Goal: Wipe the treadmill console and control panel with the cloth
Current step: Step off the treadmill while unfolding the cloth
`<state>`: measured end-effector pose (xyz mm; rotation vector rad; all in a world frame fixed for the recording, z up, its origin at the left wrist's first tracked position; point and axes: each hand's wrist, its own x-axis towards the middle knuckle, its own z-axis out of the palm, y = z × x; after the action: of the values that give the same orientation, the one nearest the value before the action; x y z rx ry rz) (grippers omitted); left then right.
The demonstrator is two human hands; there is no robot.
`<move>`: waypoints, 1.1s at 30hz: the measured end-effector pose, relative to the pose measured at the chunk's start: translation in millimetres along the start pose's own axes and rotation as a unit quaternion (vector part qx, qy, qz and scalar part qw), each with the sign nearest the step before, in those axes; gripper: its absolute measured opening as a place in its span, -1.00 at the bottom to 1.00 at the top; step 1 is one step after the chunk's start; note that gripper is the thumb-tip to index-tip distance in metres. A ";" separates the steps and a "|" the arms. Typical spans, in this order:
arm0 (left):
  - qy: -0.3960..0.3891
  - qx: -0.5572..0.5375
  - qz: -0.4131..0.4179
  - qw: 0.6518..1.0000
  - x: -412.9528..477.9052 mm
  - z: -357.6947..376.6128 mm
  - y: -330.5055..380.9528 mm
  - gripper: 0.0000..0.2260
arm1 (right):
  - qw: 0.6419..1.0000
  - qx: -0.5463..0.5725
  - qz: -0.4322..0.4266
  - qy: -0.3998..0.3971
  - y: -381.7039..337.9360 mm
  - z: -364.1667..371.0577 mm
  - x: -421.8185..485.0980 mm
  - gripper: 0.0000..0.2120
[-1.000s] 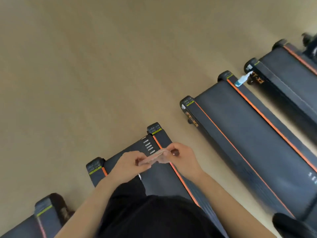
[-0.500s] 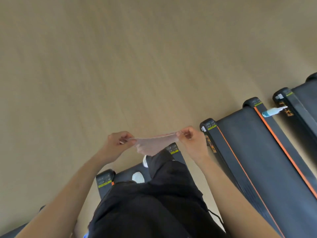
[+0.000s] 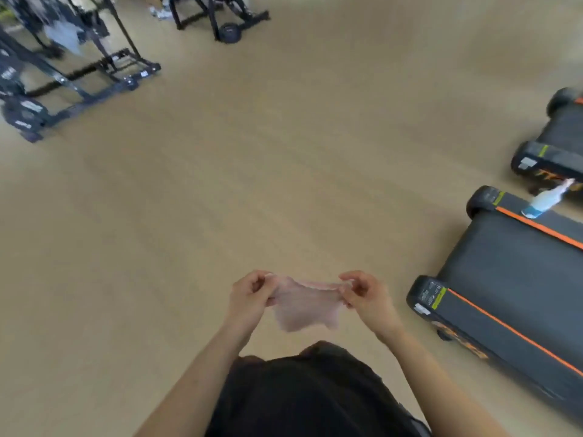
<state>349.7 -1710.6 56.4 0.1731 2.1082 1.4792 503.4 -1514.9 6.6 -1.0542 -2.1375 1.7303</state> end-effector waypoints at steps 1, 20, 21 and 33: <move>-0.016 0.019 0.000 1.000 26.2 13.6 7.7 -0.87 | 1.000 -0.013 0.003 0.008 3.4 -7.7 14.6 -0.82; -0.445 0.205 0.042 0.871 385.5 484.5 197.9 -0.91 | 0.888 0.047 0.301 0.343 48.0 -300.9 269.5 -0.87; -0.460 0.219 0.051 0.859 392.9 516.8 210.3 -0.91 | 0.880 0.051 0.312 0.355 48.7 -320.5 278.0 -0.88; -0.549 0.371 0.147 0.734 459.2 908.6 288.1 -0.80 | 0.798 0.151 0.325 0.485 148.2 -577.2 407.3 -0.91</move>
<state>364.9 -660.2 -69.5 1.3563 1.4785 0.2817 588.7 -802.2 -69.4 -2.0978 -0.8647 1.1592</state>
